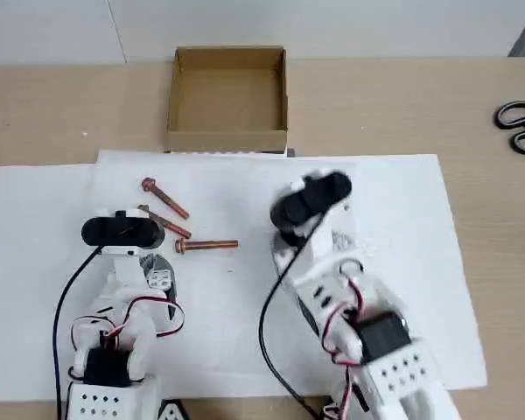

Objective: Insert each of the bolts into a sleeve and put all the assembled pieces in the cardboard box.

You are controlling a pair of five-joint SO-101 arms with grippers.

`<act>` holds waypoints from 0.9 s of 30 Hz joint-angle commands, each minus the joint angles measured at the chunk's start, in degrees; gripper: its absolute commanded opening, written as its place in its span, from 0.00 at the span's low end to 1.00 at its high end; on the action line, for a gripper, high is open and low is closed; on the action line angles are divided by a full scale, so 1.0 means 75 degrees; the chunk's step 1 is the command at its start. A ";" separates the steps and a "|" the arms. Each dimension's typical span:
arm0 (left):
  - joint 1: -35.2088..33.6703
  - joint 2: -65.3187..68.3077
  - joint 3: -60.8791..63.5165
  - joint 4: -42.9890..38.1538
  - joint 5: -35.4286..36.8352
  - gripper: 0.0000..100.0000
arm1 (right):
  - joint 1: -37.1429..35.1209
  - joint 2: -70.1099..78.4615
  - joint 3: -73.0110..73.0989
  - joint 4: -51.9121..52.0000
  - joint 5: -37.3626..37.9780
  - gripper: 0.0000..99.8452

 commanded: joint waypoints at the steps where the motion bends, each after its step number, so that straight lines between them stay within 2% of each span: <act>1: 0.0012 -0.0059 0.0006 -0.0164 -0.0059 0.01 | 0.0088 0.1424 -0.1325 -0.0826 -0.0082 0.00; 9: -0.0035 -0.0059 0.0006 -0.0152 -0.0023 0.01 | 0.0475 0.4554 -0.3950 -0.2034 -0.0070 0.00; 21: -0.0047 -0.0059 0.0018 -0.0117 -0.0023 0.01 | 0.1084 0.8926 -0.8627 -0.2116 -0.0070 0.00; 27: -0.0047 -0.0059 0.0018 -0.0105 -0.0023 0.01 | 0.1073 1.0825 -1.0292 -0.2819 -0.0059 0.00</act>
